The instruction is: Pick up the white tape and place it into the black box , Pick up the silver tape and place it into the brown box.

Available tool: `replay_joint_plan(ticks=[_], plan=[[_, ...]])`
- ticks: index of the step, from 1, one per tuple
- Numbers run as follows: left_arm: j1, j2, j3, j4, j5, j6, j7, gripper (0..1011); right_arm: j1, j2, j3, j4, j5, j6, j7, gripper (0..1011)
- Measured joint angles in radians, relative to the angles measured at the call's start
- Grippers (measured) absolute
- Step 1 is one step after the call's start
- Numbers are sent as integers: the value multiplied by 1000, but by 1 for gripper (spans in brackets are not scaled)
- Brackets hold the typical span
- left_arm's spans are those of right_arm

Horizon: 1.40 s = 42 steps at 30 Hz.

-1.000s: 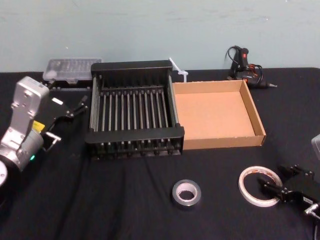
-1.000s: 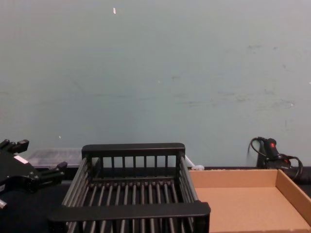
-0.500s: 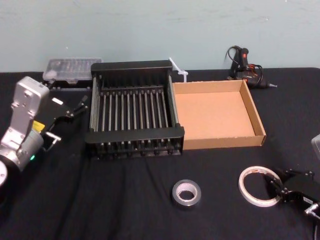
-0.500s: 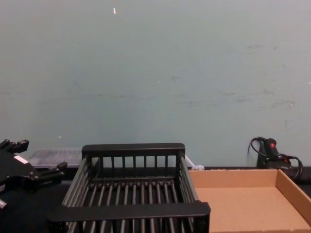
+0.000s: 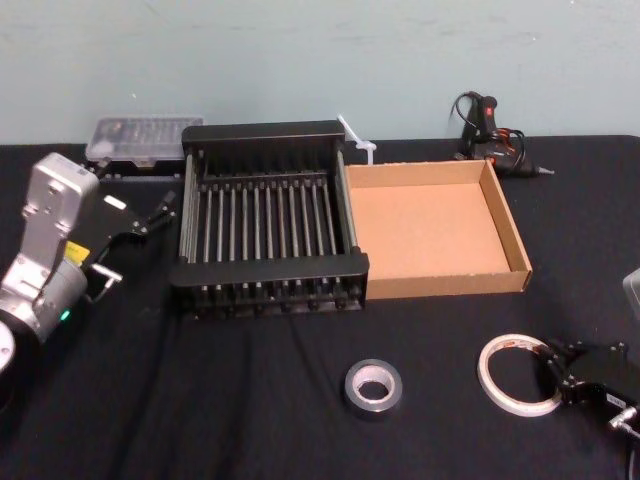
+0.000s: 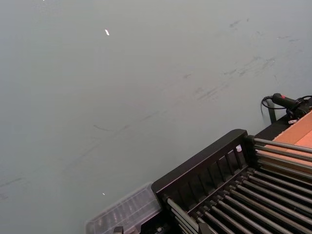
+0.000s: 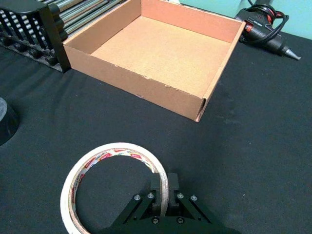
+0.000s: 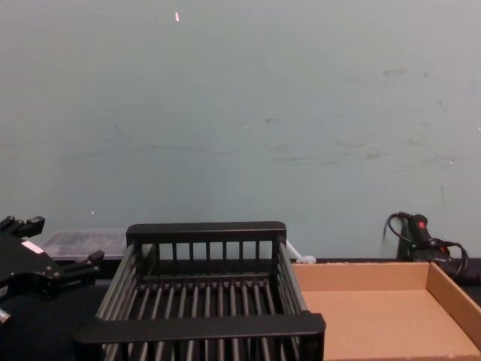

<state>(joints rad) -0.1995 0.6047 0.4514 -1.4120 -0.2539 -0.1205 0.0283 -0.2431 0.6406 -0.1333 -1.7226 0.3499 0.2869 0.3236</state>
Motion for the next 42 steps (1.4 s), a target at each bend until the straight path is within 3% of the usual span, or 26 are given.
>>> replay_joint_plan(ticks=[12, 25, 42], plan=[[0, 0, 0, 0, 0, 0, 0, 1001, -14, -3, 15, -13, -11, -24, 5, 96], [0, 0, 0, 0, 0, 0, 0, 1001, -20, -16, 59, -70, 30, -24, 17, 96], [0, 0, 0, 0, 0, 0, 0, 1001, 109, -56, 18, -26, 18, -30, 2, 96]])
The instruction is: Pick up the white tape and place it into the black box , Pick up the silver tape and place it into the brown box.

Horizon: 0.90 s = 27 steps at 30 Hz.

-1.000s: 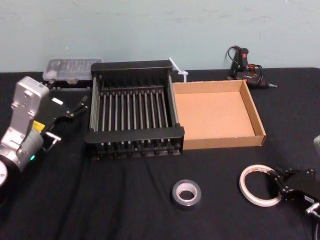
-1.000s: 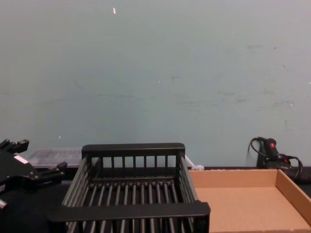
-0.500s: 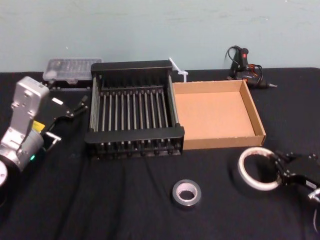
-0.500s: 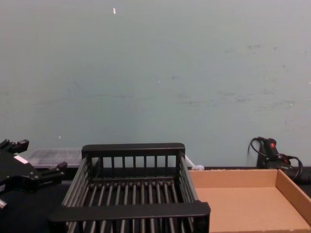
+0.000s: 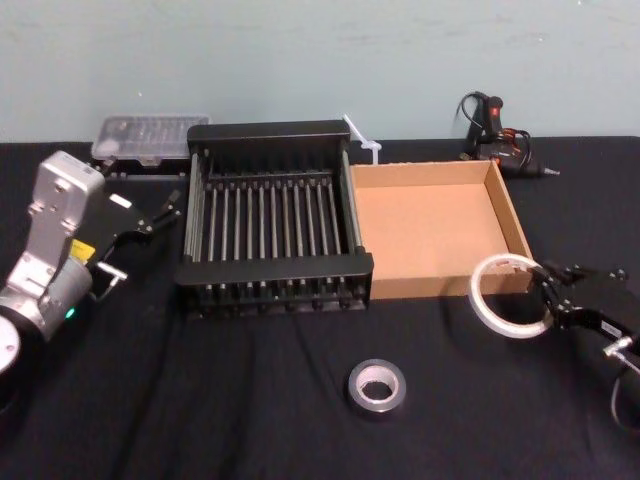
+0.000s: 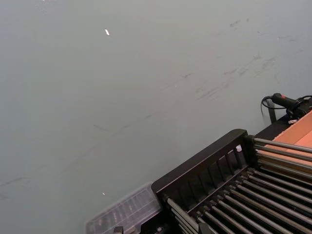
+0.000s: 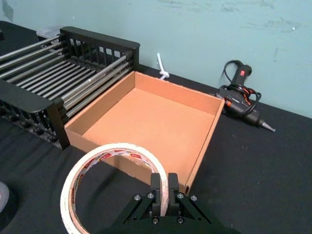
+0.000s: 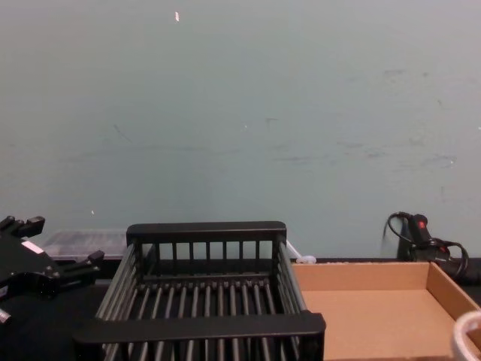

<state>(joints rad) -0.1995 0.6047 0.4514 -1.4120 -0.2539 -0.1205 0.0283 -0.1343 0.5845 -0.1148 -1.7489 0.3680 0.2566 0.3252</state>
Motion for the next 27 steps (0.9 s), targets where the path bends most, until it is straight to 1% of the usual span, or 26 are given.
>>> replay_joint_plan(ticks=[4, 10, 13, 16, 18, 20, 23, 24, 26, 27], plan=[[0, 0, 0, 0, 0, 0, 0, 1001, 28, -8, -15, 13, -6, 1, 0, 96], [0, 0, 0, 0, 0, 0, 0, 1001, 91, -27, -47, 43, -16, 5, 9, 96], [0, 0, 0, 0, 0, 0, 0, 1001, 141, -42, -71, 67, -19, 11, 17, 96], [0, 0, 0, 0, 0, 0, 0, 1001, 169, -50, -84, 81, -22, 14, 21, 96], [0, 0, 0, 0, 0, 0, 0, 1001, 207, -62, -104, 101, -25, 18, 28, 96], [0, 0, 0, 0, 0, 0, 0, 1001, 217, -65, -109, 107, -26, 19, 30, 96], [0, 0, 0, 0, 0, 0, 0, 1001, 268, -81, -137, 134, -30, 24, 40, 96], [0, 0, 0, 0, 0, 0, 0, 1001, 268, -81, -137, 134, -30, 24, 40, 96], [0, 0, 0, 0, 0, 0, 0, 1001, 307, -94, -159, 156, -34, 26, 48, 96], [0, 0, 0, 0, 0, 0, 0, 1001, 317, -98, -165, 161, -35, 26, 51, 96]])
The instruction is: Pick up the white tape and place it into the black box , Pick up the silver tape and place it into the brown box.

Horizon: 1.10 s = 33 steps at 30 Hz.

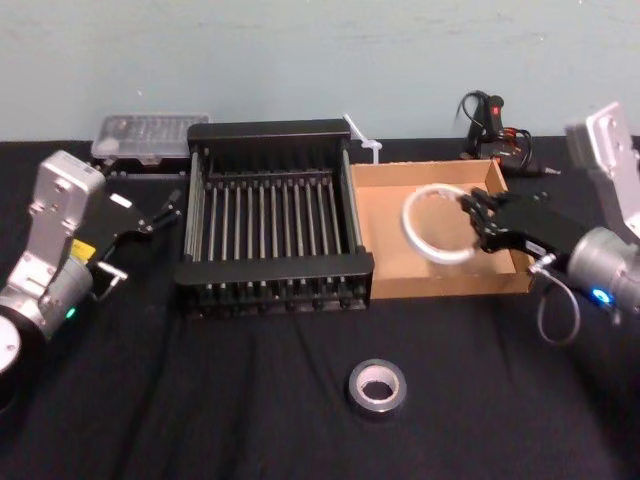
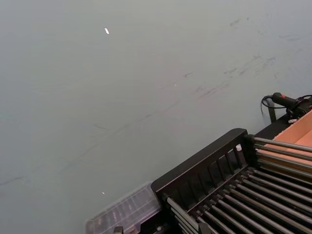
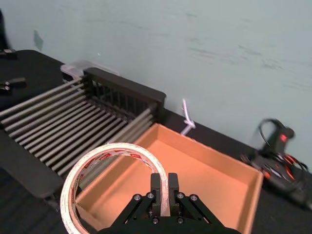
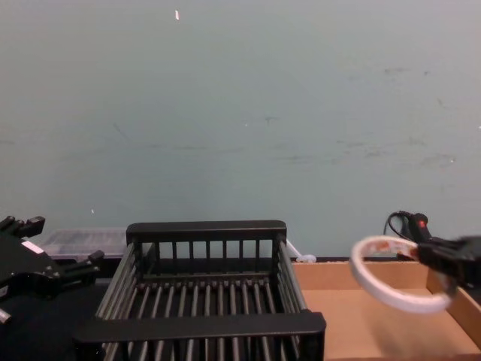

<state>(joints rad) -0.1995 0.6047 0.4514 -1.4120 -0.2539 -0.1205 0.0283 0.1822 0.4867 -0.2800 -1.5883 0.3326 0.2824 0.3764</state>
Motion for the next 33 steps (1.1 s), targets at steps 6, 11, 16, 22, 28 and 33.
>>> replay_joint_plan(ticks=[6, 11, 16, 22, 28, 33], plan=[[0, 0, 0, 0, 0, 0, 0, 1001, 72, -29, -50, 46, -10, 0, 20, 96], [0, 0, 0, 0, 0, 0, 0, 1001, 122, -54, -89, 85, -22, -5, 33, 96], [0, 0, 0, 0, 0, 0, 0, 1001, 165, -79, -123, 123, -33, -13, 43, 96], [0, 0, 0, 0, 0, 0, 0, 1001, 217, -112, -159, 180, -49, -23, 54, 96], [0, 0, 0, 0, 0, 0, 0, 1001, 258, -145, -190, 235, -63, -33, 60, 96], [0, 0, 0, 0, 0, 0, 0, 1001, 279, -163, -208, 264, -75, -44, 67, 96]])
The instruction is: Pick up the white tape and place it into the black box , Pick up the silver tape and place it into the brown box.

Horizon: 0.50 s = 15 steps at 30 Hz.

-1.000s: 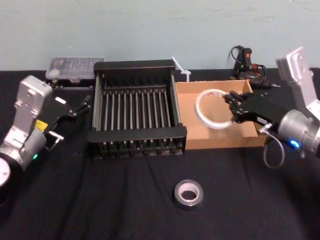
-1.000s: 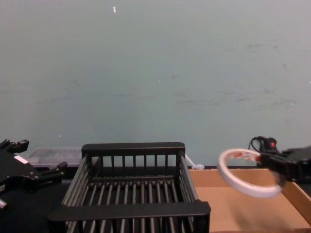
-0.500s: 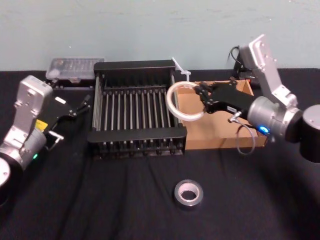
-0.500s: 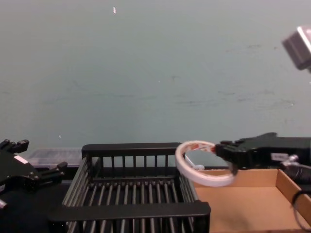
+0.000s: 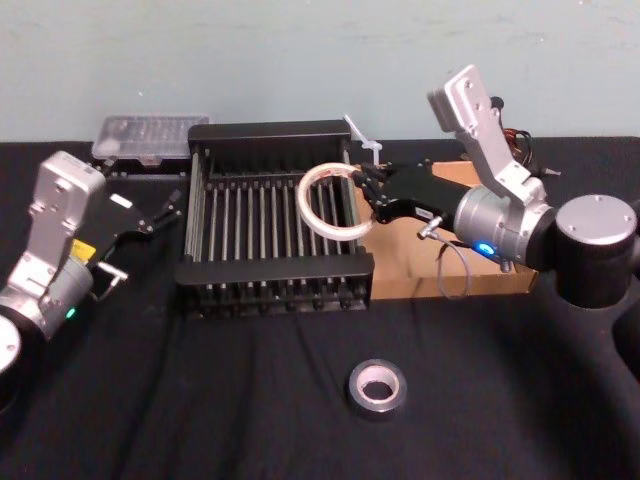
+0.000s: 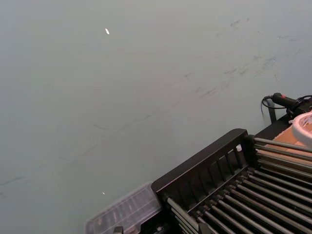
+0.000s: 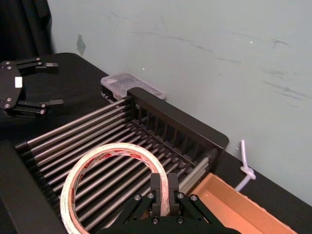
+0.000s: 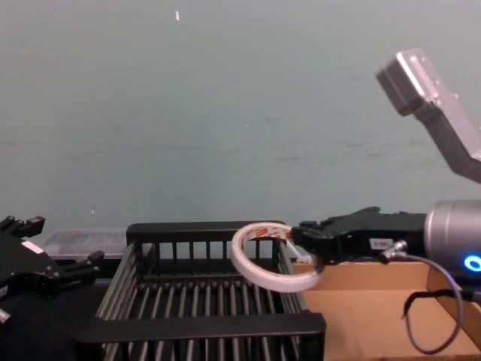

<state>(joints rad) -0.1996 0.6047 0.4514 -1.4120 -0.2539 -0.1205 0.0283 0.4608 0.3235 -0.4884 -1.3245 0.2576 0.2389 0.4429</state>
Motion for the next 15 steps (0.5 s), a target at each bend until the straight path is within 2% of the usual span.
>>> replay_joint_plan(ticks=[8, 15], plan=[[0, 0, 0, 0, 0, 0, 0, 1001, 30, -31, -23, 45, -16, -17, 9, 96], [0, 0, 0, 0, 0, 0, 0, 1001, 41, -48, -27, 65, -21, -26, 5, 96]])
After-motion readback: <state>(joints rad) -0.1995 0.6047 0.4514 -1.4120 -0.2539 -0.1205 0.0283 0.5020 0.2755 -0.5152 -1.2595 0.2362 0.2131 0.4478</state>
